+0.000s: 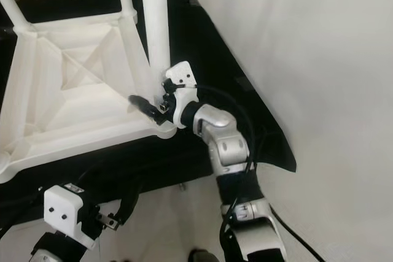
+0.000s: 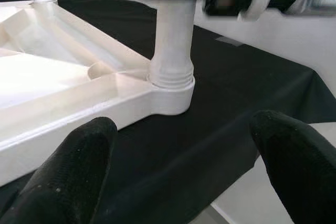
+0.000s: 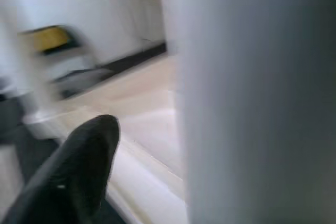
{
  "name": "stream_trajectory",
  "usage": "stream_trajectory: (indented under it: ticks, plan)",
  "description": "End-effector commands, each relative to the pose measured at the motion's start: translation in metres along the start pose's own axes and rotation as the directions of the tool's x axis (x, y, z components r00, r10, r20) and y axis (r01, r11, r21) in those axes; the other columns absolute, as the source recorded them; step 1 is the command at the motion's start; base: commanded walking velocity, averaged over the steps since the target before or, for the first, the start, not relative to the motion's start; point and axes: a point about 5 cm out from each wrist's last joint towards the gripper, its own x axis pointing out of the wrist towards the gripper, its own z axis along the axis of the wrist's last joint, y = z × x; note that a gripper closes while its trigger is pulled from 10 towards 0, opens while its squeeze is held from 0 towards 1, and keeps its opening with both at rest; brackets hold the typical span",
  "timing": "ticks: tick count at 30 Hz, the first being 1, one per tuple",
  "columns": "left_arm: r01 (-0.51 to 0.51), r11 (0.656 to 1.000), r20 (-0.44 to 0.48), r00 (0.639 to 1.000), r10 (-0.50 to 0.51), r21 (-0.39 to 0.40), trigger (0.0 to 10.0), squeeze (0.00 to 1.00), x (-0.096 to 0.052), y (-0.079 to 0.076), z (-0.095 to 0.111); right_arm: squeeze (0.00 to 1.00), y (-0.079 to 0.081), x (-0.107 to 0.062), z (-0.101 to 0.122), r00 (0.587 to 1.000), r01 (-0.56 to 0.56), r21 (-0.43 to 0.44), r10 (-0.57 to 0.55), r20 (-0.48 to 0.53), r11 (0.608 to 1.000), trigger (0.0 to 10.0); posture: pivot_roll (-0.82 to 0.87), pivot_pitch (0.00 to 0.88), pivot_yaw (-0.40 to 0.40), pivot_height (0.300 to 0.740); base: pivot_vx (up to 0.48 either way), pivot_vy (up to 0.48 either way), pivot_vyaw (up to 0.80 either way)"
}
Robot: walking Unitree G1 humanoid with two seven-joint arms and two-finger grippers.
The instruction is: Building children table
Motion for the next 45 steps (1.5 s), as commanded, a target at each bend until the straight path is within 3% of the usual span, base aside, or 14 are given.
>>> stream_trajectory:
  ticks: [1,5,12,13,14,15,25,32,34,35,36,38,40,45]
  plan:
    - [0.007,1.0,-0.027,1.0,-0.008,-0.013,10.0,0.0,-0.003,-0.002,-0.003,0.0,0.002,0.0,0.007,0.988,-0.151,-0.111,0.15,-0.018,0.982,10.0,0.0,0.209,-0.054,0.74,0.0,0.0,0.0]
    - [0.009,1.0,-0.026,1.0,-0.01,-0.023,10.0,0.0,-0.006,-0.006,0.0,0.0,-0.02,-0.01,0.008,0.942,-0.31,-0.214,0.268,-0.204,0.927,10.0,0.01,0.234,-0.06,0.74,0.0,0.0,0.0]
    - [0.008,1.0,-0.035,0.999,-0.009,-0.03,10.0,0.0,-0.011,-0.01,0.003,0.0,-0.021,-0.004,0.013,0.899,-0.412,-0.255,0.343,-0.273,0.875,10.0,0.03,0.266,-0.065,0.74,0.0,0.0,0.0]
    - [0.009,0.999,-0.039,0.999,-0.01,-0.032,10.0,0.0,-0.012,-0.011,0.004,0.0,-0.021,-0.002,0.014,0.885,-0.441,-0.255,0.371,-0.281,0.86,8.2,0.03,0.271,-0.065,0.74,0.0,0.0,0.0]
    - [0.009,0.999,-0.039,0.999,-0.01,-0.032,10.0,0.0,-0.012,-0.011,0.004,0.0,-0.021,-0.002,0.014,0.885,-0.441,-0.255,0.371,-0.281,0.86,8.2,0.03,0.271,-0.065,0.74,0.0,0.0,0.0]
    - [0.008,0.999,-0.041,0.999,-0.01,-0.033,10.0,0.0,-0.013,-0.012,0.004,0.0,-0.021,-0.002,0.015,0.877,-0.459,-0.246,0.391,-0.28,0.854,0.0,0.03,0.275,-0.066,0.74,0.0,0.0,0.0]
    - [0.005,0.999,-0.048,0.999,-0.007,-0.034,10.0,0.0,-0.014,-0.012,0.004,0.0,-0.028,-0.008,0.01,0.847,-0.513,-0.227,0.445,-0.292,0.828,0.0,0.02,0.274,-0.063,0.74,0.0,0.0,0.0]
    - [0.004,0.999,-0.048,0.999,-0.006,-0.036,10.0,0.0,-0.012,-0.01,0.004,0.0,-0.035,-0.025,-0.003,0.92,-0.363,-0.119,0.335,-0.203,0.924,0.0,0.0,0.267,-0.065,0.74,0.0,0.0,0.0]
    - [0.005,0.999,-0.047,0.999,-0.007,-0.037,10.0,0.0,-0.012,-0.01,0.003,0.0,-0.03,-0.027,-0.013,0.955,-0.264,-0.05,0.254,-0.155,0.963,0.0,0.0,0.265,-0.066,0.74,0.0,0.0,0.0]
    - [0.008,0.999,-0.047,0.999,-0.01,-0.035,10.0,0.0,-0.013,-0.009,0.003,0.0,-0.017,-0.019,-0.031,0.991,0.048,-0.014,-0.049,-0.125,0.999,0.0,0.0,0.262,-0.062,0.74,0.0,0.0,0.0]
    - [0.008,0.999,-0.047,0.999,-0.01,-0.035,10.0,0.0,-0.013,-0.009,0.003,0.0,-0.017,-0.019,-0.031,0.991,0.048,-0.014,-0.049,-0.125,0.999,0.0,0.0,0.262,-0.062,0.74,0.0,0.0,0.0]
    - [0.014,0.999,-0.048,0.999,-0.016,-0.029,10.0,0.0,-0.012,-0.005,0.003,0.0,0.026,-0.032,-0.055,0.858,0.477,-0.047,-0.477,-0.192,0.878,0.0,-0.02,0.255,-0.032,0.74,0.0,0.0,0.0]
    - [0.016,0.999,-0.049,0.999,-0.017,-0.027,10.0,0.0,-0.011,-0.004,0.002,0.0,0.038,-0.034,-0.055,0.819,0.535,-0.085,-0.541,-0.19,0.841,0.0,-0.02,0.255,-0.032,0.74,0.0,0.0,0.0]
    - [0.021,0.999,-0.05,0.999,-0.022,-0.028,10.0,0.0,-0.009,-0.003,0.0,0.0,0.045,-0.02,-0.053,0.85,0.484,-0.131,-0.501,-0.165,0.865,0.0,-0.03,0.238,-0.021,0.74,0.0,0.0,0.0]
